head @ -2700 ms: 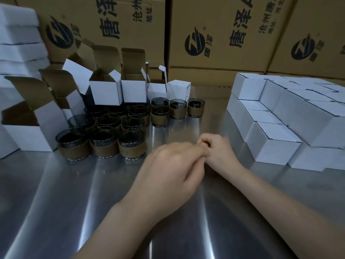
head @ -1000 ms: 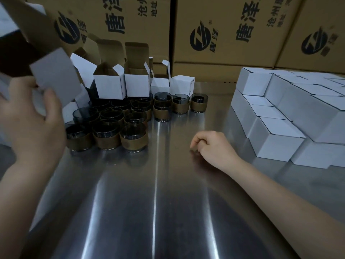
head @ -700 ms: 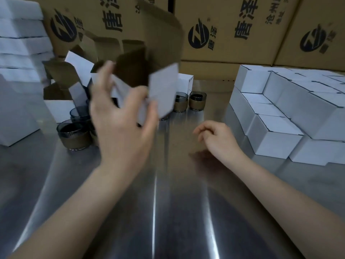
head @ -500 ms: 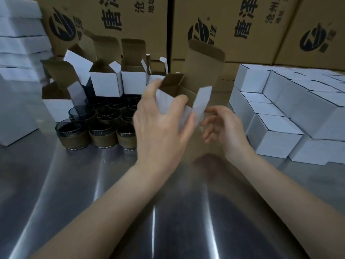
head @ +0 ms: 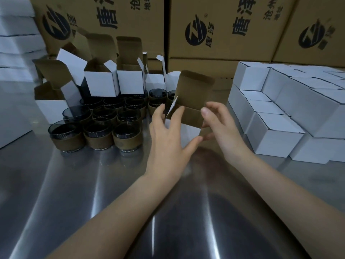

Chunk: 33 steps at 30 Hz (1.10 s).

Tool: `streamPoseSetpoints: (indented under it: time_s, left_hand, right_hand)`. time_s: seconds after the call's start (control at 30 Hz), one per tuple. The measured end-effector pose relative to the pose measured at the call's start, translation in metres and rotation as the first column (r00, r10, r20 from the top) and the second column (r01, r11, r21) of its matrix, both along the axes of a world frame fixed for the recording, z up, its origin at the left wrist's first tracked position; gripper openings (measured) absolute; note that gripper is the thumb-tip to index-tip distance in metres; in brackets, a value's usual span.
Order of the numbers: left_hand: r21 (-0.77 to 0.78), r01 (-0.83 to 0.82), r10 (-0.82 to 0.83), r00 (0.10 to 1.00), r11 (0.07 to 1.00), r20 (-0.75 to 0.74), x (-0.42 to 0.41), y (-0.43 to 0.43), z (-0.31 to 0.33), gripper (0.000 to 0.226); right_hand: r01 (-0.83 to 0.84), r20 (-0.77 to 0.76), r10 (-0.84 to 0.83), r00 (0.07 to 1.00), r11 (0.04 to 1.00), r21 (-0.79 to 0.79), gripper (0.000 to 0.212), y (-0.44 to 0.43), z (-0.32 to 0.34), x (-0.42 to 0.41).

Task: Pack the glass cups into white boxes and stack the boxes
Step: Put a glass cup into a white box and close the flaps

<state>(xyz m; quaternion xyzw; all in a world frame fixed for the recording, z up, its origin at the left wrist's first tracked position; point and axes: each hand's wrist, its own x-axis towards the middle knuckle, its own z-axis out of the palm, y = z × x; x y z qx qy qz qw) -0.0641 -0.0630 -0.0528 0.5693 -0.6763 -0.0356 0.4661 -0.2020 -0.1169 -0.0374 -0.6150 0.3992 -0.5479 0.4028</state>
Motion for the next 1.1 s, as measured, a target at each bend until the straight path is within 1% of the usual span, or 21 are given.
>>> streamPoseSetpoints:
  time_s: [0.07,0.13,0.2,0.27,0.37,0.47,0.53,0.63,0.7,0.83,0.9,1.1]
  left_hand:
    - [0.036,0.052,-0.050,0.997,0.998,-0.053,0.001,-0.001,-0.001,0.078]
    - [0.064,0.081,-0.074,0.992,0.995,-0.098,0.003,-0.002,-0.002,0.075]
    - [0.090,0.099,-0.089,0.990,0.991,-0.113,0.007,-0.002,-0.003,0.071]
    - [0.108,0.114,-0.102,0.988,0.988,-0.112,0.009,-0.003,-0.004,0.068]
    - [0.123,0.125,-0.108,0.986,0.985,-0.130,0.009,-0.004,-0.003,0.070]
    - [0.133,0.147,-0.124,0.978,0.980,-0.165,0.009,-0.005,-0.003,0.074]
    - [0.141,0.139,-0.114,0.978,0.980,-0.172,0.009,-0.005,-0.003,0.075]
    - [0.144,0.138,-0.107,0.973,0.980,-0.207,0.009,-0.006,-0.002,0.073]
    - [0.143,0.150,-0.113,0.965,0.978,-0.237,0.009,-0.006,-0.001,0.071]
    - [0.146,0.160,-0.107,0.942,0.976,-0.319,0.008,-0.006,0.002,0.068]
    - [0.145,0.155,-0.097,0.933,0.977,-0.348,0.009,-0.004,0.004,0.066]
    - [0.146,0.132,-0.073,0.933,0.980,-0.353,0.012,-0.002,0.006,0.063]
  right_hand:
    - [0.015,-0.040,-0.015,0.999,1.000,-0.006,0.028,0.000,0.000,-0.001]
    - [0.023,-0.070,-0.023,0.997,1.000,0.002,0.024,-0.001,-0.002,-0.001]
    - [0.026,-0.099,-0.024,0.995,1.000,0.013,0.019,-0.002,-0.003,-0.001]
    - [0.026,-0.124,-0.023,0.992,1.000,0.017,0.020,-0.001,-0.002,0.000]
    - [0.030,-0.144,-0.026,0.989,0.999,0.024,0.022,-0.001,-0.002,0.001]
    - [0.053,-0.139,-0.047,0.989,0.998,0.040,0.028,-0.003,-0.001,0.002]
    - [0.065,-0.168,-0.060,0.984,0.998,0.026,0.029,-0.002,0.000,0.001]
    - [0.087,-0.226,-0.080,0.971,0.996,0.019,0.040,0.000,0.003,0.001]
    - [0.092,-0.247,-0.088,0.965,0.996,0.006,0.043,0.002,0.004,0.001]
    - [0.121,-0.291,-0.116,0.950,0.993,-0.003,0.045,0.003,0.007,0.001]
    - [0.144,-0.290,-0.137,0.947,0.990,0.001,0.044,0.003,0.008,0.000]
    - [0.157,-0.297,-0.143,0.944,0.987,0.026,0.046,0.004,0.008,0.001]
